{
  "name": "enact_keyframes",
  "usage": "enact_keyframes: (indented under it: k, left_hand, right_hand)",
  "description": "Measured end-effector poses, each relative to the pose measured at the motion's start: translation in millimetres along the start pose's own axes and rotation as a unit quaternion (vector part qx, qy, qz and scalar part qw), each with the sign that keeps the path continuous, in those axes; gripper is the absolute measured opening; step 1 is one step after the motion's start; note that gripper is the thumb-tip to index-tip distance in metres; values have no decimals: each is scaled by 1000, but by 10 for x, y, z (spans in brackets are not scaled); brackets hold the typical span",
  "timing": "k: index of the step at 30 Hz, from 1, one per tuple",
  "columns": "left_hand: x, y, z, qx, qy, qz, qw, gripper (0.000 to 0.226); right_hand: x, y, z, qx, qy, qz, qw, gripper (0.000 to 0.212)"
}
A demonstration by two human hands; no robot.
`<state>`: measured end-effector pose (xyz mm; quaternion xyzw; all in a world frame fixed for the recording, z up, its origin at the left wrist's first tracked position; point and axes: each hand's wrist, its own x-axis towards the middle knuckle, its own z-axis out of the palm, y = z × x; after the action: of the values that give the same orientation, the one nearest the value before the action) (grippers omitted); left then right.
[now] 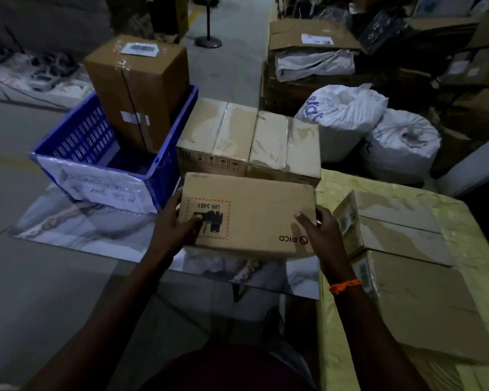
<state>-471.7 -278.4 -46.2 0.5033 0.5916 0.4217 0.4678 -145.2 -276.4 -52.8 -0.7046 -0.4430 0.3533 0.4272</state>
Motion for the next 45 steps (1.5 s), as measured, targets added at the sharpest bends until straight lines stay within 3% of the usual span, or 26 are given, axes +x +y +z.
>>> enact_keyframes:
  k: [2,5,11,14,17,20,23,26,29,32,36,39,45]
  left_hand:
    - [-32,-47,-28,9,5,33,999,84]
    - [-72,-123,-12,-8,8,52,999,87]
    - [-174,-254,22,-76,13,-17,997,77]
    - [-247,-287,-12,-101,10,-42,994,52]
    - [-334,-368,-47,-96,1,-66,993,60]
    - [-425,-520,-83,-75,5,-80,994,73]
    - [-516,-643,-88,-68,14,-101,992,57]
    - [-600,-733,-50,-46,11,-111,993,52]
    - [-615,-771,3,-27,6,-128,991,41]
    - [-485,-802,26,-5,15,-140,990,32]
    - [-119,-763,48,54,9,-104,993,46]
    - [263,-584,124,73,-2,-63,995,45]
    - [754,-357,301,89,-8,-81,993,35]
  right_hand:
    - [-84,6,-79,23,28,5,999,45]
    - [-202,55,-159,38,71,11,997,49]
    - [-482,210,-148,81,63,55,993,53]
    - [-599,291,-129,76,56,78,992,67]
    - [-669,402,-119,78,44,104,991,54]
    - [-771,496,-95,69,31,120,990,56]
    - [-876,584,-63,40,9,114,993,64]
    - [-903,642,-24,33,1,121,992,49]
    - [-870,681,30,27,-9,139,990,47]
    - [-787,679,39,10,-17,144,989,47]
    - [-494,591,32,-29,-28,107,993,43]
    - [-58,502,93,-42,-24,85,995,42]
    - [644,315,239,-48,-8,101,994,42]
